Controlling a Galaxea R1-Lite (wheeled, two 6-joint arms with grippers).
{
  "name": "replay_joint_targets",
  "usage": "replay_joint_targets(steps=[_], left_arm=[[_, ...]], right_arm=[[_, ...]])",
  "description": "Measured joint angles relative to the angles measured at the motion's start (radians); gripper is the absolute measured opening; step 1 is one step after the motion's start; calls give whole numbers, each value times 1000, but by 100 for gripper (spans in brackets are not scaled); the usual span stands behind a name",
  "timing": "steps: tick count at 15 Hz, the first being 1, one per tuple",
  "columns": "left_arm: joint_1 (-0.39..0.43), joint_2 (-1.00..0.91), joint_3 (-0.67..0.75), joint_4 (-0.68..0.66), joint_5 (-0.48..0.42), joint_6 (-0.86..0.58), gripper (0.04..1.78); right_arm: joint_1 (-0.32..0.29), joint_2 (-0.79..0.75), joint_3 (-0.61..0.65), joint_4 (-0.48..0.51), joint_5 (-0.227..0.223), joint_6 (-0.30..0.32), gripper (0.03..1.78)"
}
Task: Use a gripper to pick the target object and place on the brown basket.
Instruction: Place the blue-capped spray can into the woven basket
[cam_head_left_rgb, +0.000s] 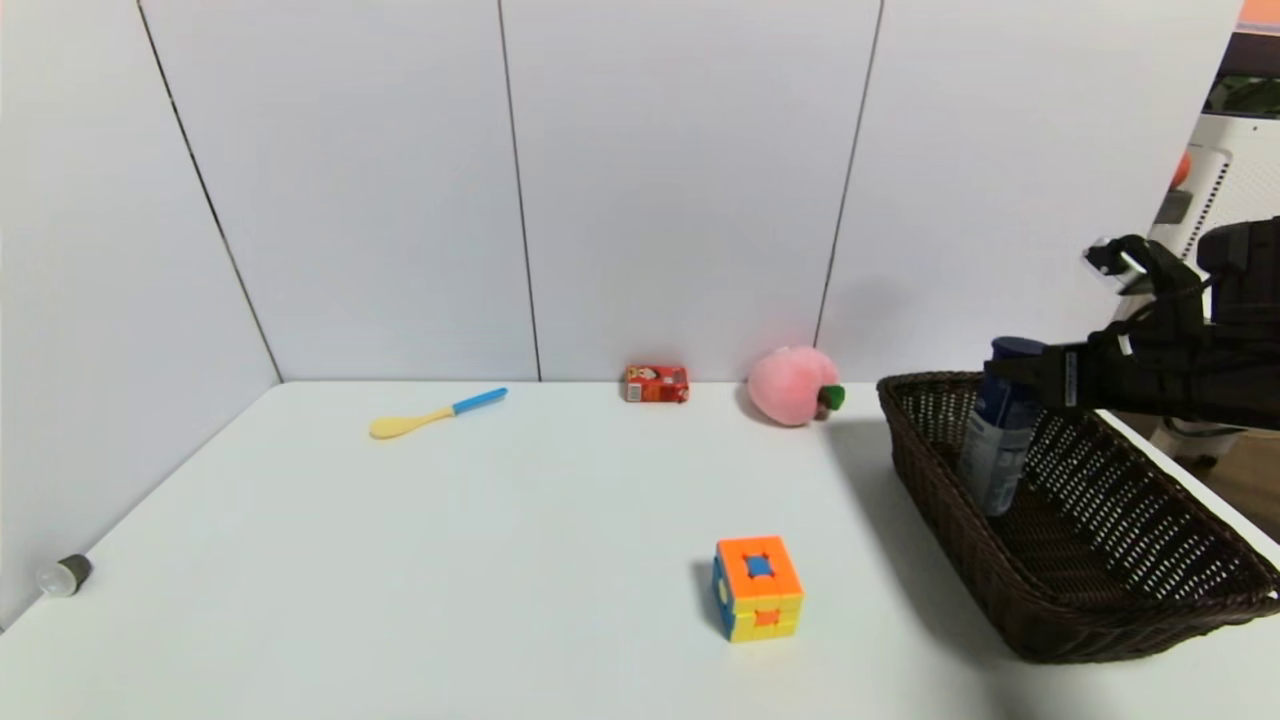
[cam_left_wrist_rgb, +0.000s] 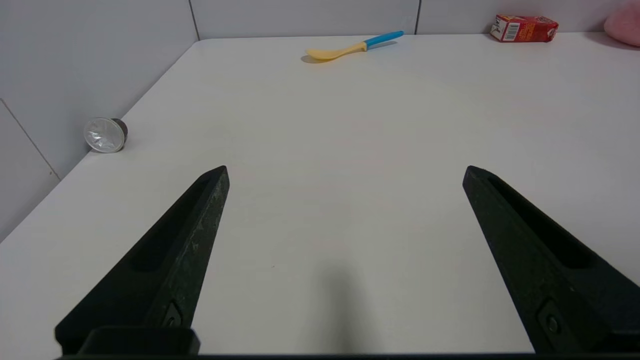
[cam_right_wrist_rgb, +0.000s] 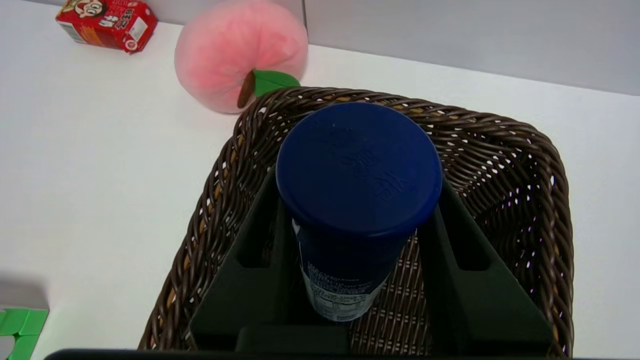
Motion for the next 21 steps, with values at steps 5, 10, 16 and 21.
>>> replay_joint_targets(steps=[5,10,16,21], left_arm=[[0,0,0,0,0,0,169],[0,0,0,0,0,0,169],[0,0,0,0,0,0,169],[0,0,0,0,0,0,169]], right_arm=[[-14,-18,32,1,0,0,108],[-28,-64,51,15,-2,0,138],[-31,-178,104,94,-7,1,156],[-44,-424,214,267,-10,1,163]])
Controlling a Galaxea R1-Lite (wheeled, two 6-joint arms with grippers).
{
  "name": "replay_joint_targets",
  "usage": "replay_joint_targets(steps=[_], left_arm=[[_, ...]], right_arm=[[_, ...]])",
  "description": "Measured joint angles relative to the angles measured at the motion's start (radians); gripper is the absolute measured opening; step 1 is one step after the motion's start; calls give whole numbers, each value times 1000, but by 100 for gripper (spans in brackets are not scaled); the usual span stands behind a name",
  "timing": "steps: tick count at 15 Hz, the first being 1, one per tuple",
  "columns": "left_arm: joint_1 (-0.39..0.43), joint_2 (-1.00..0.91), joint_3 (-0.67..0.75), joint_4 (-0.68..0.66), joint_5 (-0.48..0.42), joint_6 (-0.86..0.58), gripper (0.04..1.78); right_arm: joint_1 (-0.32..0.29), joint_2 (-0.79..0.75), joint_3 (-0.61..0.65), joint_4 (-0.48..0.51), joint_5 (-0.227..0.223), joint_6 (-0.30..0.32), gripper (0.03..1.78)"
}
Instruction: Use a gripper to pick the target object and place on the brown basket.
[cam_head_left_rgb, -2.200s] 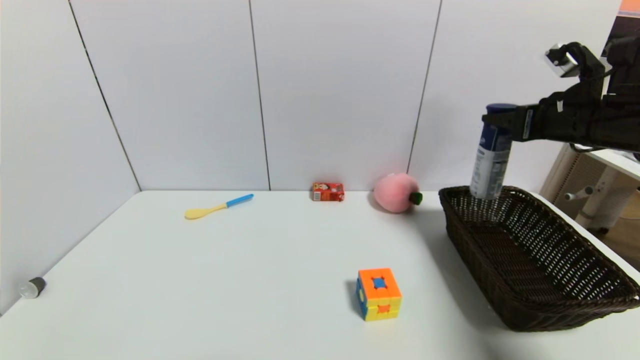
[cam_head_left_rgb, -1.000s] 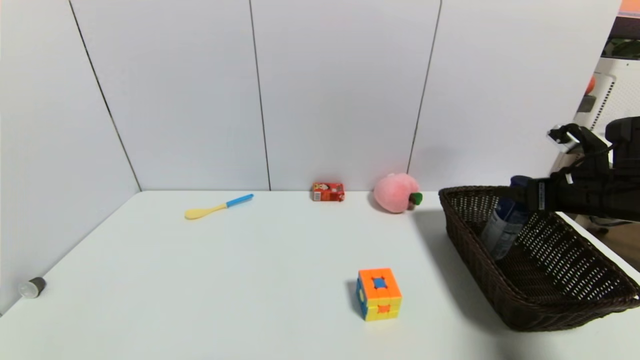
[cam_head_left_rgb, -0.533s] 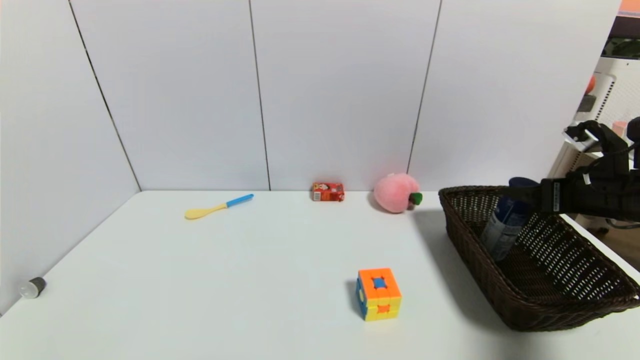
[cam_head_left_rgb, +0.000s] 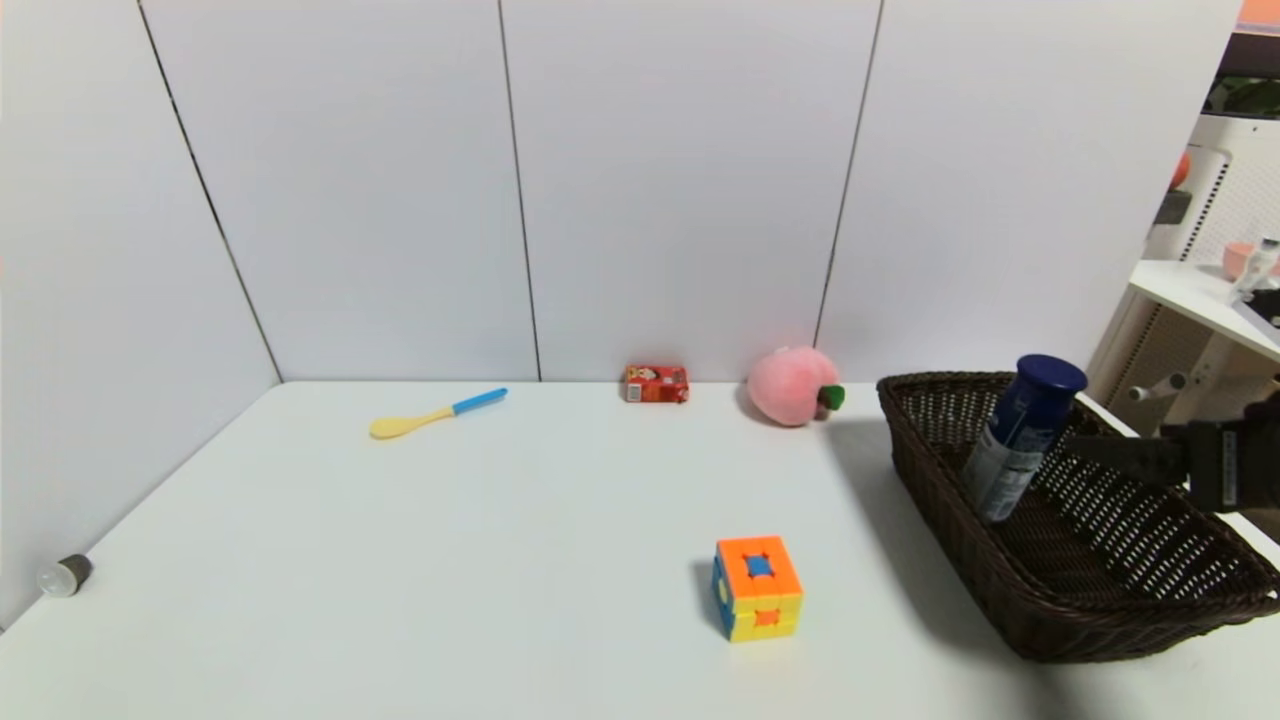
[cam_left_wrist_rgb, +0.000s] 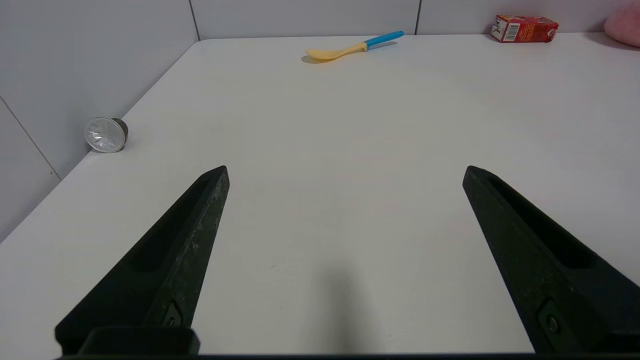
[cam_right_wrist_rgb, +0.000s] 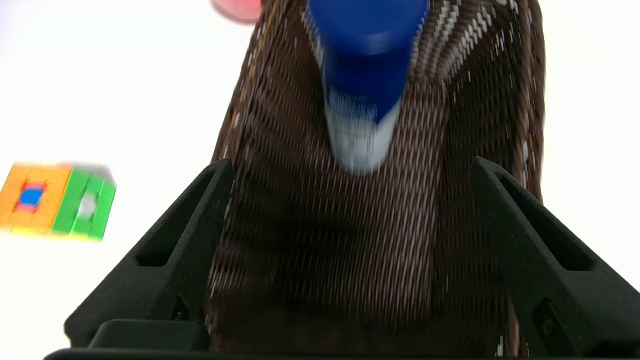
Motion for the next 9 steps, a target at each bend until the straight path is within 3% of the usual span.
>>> replay_joint_targets(steps=[2,5,9], left_arm=[[0,0,0,0,0,0,169],[0,0,0,0,0,0,169],[0,0,0,0,0,0,169]], right_arm=[[-1,-129,80,22,-41,0,165],[25,-342,253,29,-157,-3,167],[79,-642,431,31,-271,-3,168]])
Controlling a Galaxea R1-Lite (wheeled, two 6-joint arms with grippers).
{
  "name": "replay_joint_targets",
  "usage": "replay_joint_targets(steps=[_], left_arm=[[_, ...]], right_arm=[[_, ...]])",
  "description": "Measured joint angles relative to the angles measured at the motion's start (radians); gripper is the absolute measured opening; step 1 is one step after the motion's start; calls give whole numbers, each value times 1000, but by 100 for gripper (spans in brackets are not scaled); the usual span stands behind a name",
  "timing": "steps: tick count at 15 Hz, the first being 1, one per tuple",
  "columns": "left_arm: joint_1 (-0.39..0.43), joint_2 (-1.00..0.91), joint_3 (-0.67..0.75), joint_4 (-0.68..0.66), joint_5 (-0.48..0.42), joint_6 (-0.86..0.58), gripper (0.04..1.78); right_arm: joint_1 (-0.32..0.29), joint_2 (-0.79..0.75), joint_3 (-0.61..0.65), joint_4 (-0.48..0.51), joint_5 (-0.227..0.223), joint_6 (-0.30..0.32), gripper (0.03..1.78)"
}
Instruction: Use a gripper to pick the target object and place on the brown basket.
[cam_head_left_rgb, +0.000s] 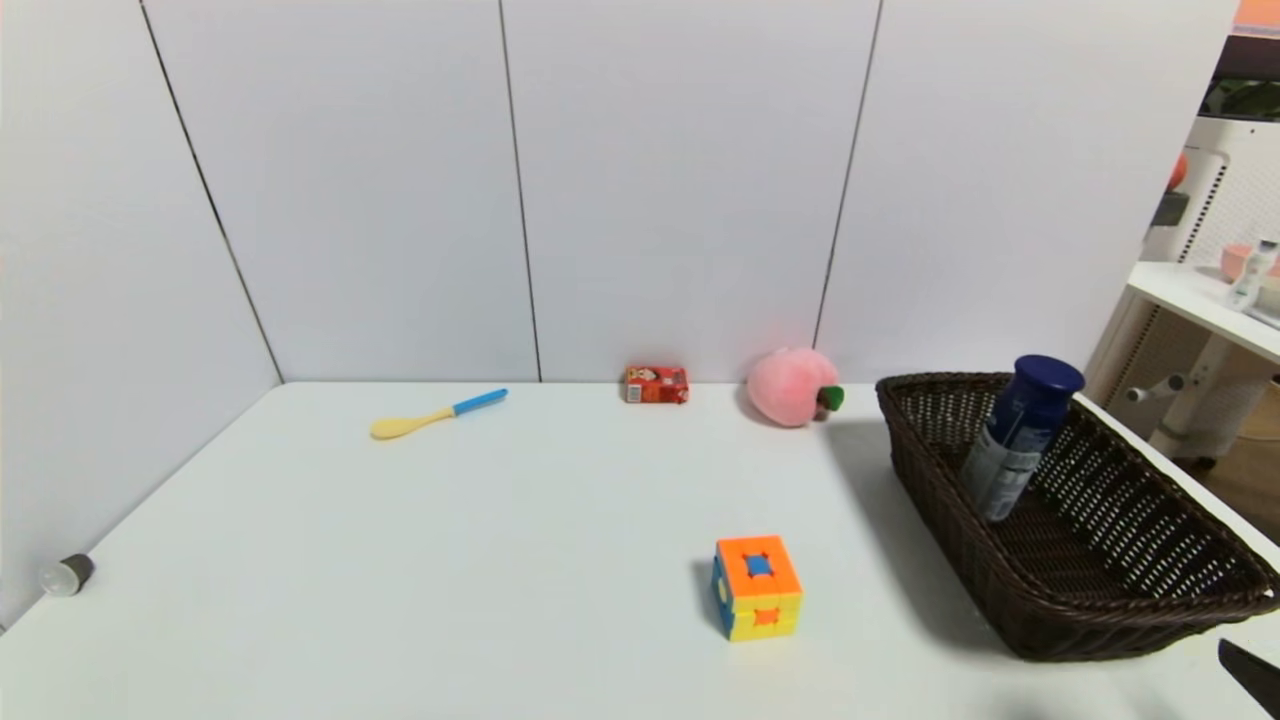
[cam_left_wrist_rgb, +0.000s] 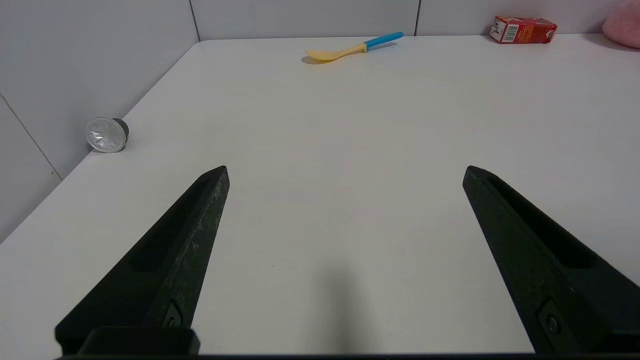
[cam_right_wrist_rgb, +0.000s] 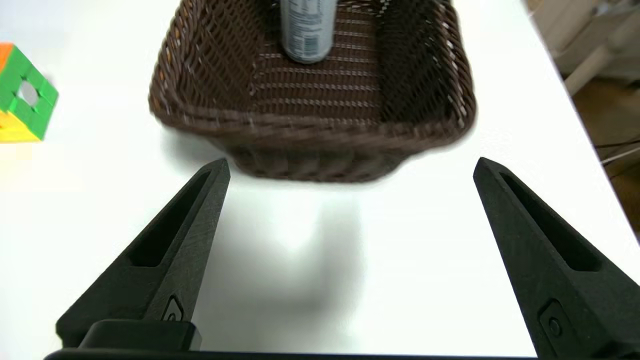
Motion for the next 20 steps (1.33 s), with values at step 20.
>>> replay_joint_targets(steps=[20], left_arm=[[0,0,0,0,0,0,169]], right_arm=[[68,-616,305,-52,20,71,169]])
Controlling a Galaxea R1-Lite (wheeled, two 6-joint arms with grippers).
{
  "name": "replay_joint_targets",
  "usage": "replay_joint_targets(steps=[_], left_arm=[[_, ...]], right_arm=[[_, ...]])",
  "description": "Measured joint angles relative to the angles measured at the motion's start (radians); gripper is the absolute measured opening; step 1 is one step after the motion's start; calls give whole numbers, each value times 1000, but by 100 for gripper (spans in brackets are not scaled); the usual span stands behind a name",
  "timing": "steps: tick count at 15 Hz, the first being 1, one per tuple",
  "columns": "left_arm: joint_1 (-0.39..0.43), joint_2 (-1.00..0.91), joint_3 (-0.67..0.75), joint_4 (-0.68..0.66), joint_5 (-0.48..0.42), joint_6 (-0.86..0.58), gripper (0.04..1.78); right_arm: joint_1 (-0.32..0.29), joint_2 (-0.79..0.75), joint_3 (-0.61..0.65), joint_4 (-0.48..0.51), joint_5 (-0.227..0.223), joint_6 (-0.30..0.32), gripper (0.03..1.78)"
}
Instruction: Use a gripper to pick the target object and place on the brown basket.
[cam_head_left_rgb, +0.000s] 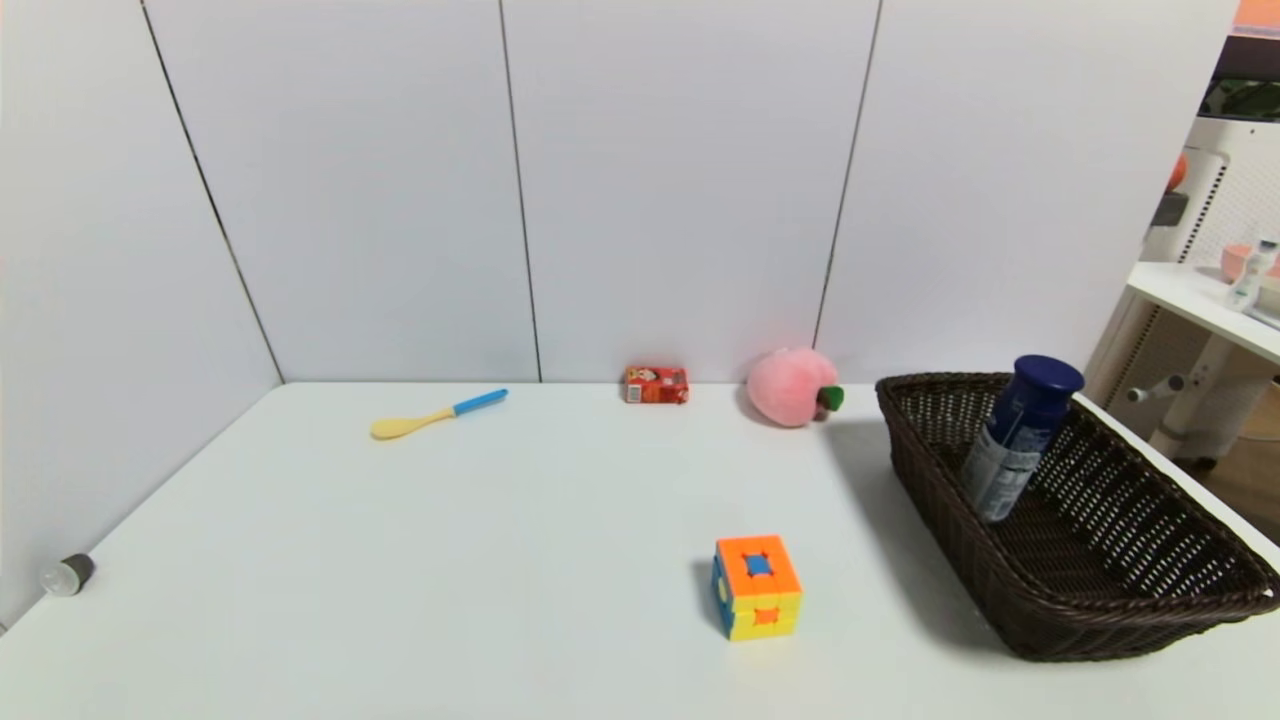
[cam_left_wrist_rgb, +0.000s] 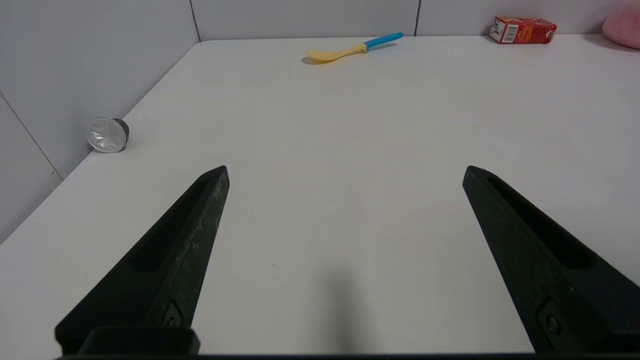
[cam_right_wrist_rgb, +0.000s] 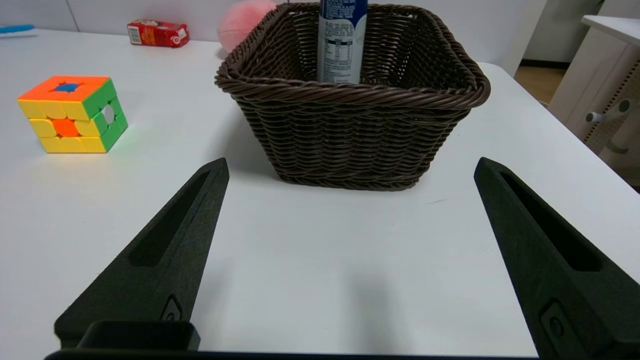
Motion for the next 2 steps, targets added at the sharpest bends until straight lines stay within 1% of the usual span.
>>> replay_joint_targets(steps=[2], left_arm=[[0,0,0,0,0,0,169]], right_arm=[[0,0,0,1,1,-1,169]])
